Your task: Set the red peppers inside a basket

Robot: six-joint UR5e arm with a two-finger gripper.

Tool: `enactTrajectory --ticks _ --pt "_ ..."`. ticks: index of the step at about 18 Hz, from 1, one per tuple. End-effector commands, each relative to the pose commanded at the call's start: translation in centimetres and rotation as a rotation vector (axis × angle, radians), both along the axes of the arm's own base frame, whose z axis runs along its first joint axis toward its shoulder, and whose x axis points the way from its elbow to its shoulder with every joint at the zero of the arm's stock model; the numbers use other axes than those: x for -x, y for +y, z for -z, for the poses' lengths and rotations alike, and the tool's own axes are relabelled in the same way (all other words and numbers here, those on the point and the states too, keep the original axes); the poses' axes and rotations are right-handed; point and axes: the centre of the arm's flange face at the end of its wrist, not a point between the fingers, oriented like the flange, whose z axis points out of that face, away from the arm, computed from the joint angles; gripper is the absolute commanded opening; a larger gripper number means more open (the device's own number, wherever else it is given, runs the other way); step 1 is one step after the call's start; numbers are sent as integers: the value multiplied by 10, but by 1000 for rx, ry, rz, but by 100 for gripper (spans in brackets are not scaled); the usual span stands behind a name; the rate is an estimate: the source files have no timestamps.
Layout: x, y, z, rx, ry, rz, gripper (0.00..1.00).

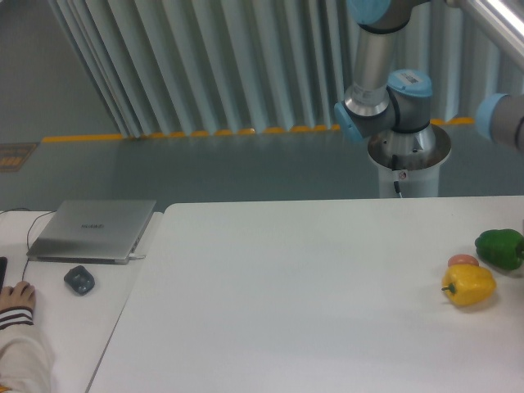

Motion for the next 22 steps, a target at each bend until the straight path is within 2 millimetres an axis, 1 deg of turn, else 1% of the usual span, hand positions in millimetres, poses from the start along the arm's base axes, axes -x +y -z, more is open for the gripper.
enactTrajectory --ticks 1,3,4,7,8,9,10,11,12,13,22 --pt "7 -10 2 6 0 1 41" --pt "27 -36 10 6 -14 -59 42" --pt "34 -44 15 9 -21 -73 42" --pt "50 -60 26 11 -30 -107 46" --pt "56 -61 32 9 -26 -113 48" --pt "63 -66 40 9 -33 -130 55" --pt "66 -68 43 7 -37 -150 66" --pt "68 -68 44 4 -39 -161 93" --pt "69 -67 46 3 -41 -165 100" --pt "68 -66 47 1 -45 -180 100" --pt "64 -62 43 -1 -42 -176 100"
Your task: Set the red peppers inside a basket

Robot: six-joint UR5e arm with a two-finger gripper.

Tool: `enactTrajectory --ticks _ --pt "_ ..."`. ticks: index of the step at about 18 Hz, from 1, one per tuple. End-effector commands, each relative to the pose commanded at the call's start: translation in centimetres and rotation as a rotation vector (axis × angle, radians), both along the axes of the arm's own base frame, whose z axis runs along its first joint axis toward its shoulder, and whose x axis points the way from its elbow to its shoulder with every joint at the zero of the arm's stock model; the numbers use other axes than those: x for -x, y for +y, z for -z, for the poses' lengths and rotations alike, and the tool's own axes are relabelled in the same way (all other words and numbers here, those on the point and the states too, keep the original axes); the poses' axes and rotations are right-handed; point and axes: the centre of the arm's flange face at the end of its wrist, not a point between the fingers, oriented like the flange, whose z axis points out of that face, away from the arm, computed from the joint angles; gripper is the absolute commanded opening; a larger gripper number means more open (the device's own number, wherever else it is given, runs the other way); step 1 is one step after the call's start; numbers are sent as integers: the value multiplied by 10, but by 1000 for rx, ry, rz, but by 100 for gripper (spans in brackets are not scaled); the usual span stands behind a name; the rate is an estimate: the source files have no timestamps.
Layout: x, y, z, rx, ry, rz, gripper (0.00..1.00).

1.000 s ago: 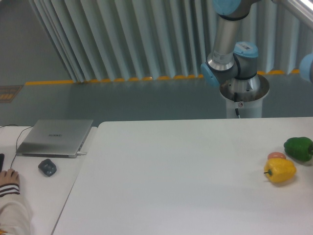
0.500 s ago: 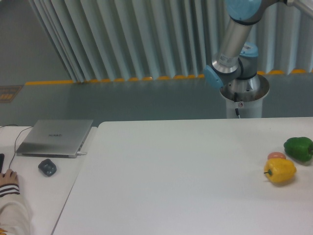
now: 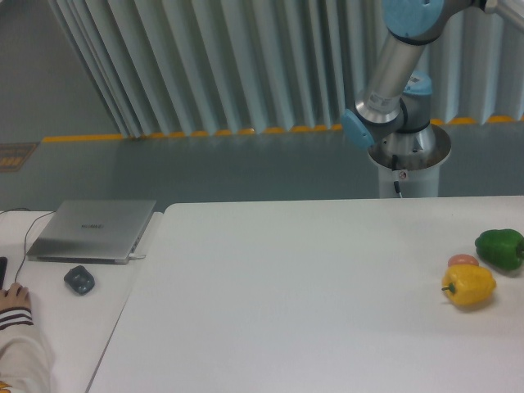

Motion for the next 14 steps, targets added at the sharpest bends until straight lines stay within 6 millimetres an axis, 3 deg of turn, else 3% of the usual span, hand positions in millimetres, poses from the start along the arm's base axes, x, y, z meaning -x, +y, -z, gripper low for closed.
enactTrajectory --ticks 4,9,14 --pt "-10 17 -5 -2 6 16 100" --pt "-47 52 -28 0 -18 51 100" --pt "-71 80 -40 -9 -21 67 100"
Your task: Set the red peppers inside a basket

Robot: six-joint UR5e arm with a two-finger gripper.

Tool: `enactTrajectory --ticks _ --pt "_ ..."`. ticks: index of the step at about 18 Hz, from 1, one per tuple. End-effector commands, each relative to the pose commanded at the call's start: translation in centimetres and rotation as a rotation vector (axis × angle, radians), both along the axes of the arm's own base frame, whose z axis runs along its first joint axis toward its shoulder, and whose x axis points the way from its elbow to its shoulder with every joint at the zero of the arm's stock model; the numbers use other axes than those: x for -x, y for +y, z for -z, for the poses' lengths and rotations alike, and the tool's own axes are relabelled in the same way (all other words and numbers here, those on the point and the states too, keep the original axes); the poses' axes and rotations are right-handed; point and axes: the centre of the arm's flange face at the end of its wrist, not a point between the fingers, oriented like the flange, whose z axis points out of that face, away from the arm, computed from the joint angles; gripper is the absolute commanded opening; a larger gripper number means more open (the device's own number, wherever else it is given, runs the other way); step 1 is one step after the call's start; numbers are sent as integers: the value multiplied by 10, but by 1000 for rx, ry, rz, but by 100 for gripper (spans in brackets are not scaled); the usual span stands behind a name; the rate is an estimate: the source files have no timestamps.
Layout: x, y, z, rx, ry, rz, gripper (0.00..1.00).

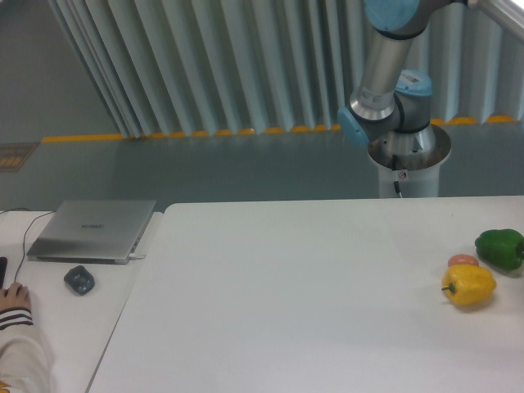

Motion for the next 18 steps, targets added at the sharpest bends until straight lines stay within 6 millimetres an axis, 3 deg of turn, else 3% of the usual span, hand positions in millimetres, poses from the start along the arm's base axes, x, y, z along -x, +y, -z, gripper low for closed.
enactTrajectory --ticks 5,9,15,18 --pt "-13 20 -13 -5 -5 -1 100" --pt "-46 51 -9 15 -58 30 100" --pt "-83 66 -15 14 -162 67 100" --pt "-113 73 -13 29 -202 85 100"
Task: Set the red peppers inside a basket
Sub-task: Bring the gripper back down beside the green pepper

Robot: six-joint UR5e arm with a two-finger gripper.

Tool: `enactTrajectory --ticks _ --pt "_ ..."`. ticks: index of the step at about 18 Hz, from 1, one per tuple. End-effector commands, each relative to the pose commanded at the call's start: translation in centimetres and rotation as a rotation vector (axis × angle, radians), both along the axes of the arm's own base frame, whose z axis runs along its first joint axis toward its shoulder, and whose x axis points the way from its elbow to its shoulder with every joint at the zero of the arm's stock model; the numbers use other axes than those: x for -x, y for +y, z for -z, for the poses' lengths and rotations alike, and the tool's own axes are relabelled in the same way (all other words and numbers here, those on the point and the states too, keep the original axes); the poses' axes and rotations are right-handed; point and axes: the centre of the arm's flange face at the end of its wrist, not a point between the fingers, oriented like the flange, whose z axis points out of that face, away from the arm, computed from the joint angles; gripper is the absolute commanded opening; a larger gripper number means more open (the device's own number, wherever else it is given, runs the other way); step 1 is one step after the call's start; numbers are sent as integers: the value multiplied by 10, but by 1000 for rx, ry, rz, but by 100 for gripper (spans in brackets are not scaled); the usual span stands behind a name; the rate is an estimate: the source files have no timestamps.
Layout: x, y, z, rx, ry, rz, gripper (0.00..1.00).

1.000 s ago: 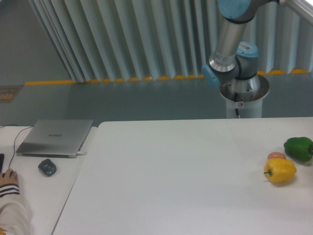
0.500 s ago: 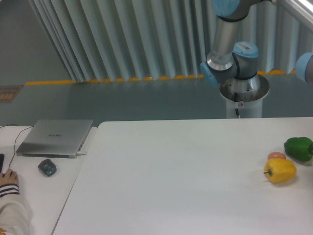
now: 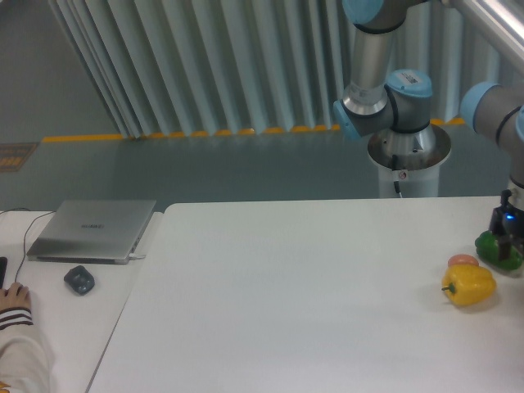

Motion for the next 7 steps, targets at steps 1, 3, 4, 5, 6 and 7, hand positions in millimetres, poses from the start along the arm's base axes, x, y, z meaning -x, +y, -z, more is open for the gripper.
enactTrajectory --ticks 1,3,4,5,6,7 --pt "-8 6 0 4 2 18 100" --pt "-23 8 -4 23 24 51 100" --pt "-37 16 -2 25 28 72 100" --pt "-43 19 -1 25 28 81 100" --pt "-45 19 -3 27 35 75 100" --pt "-48 20 -3 40 45 82 100"
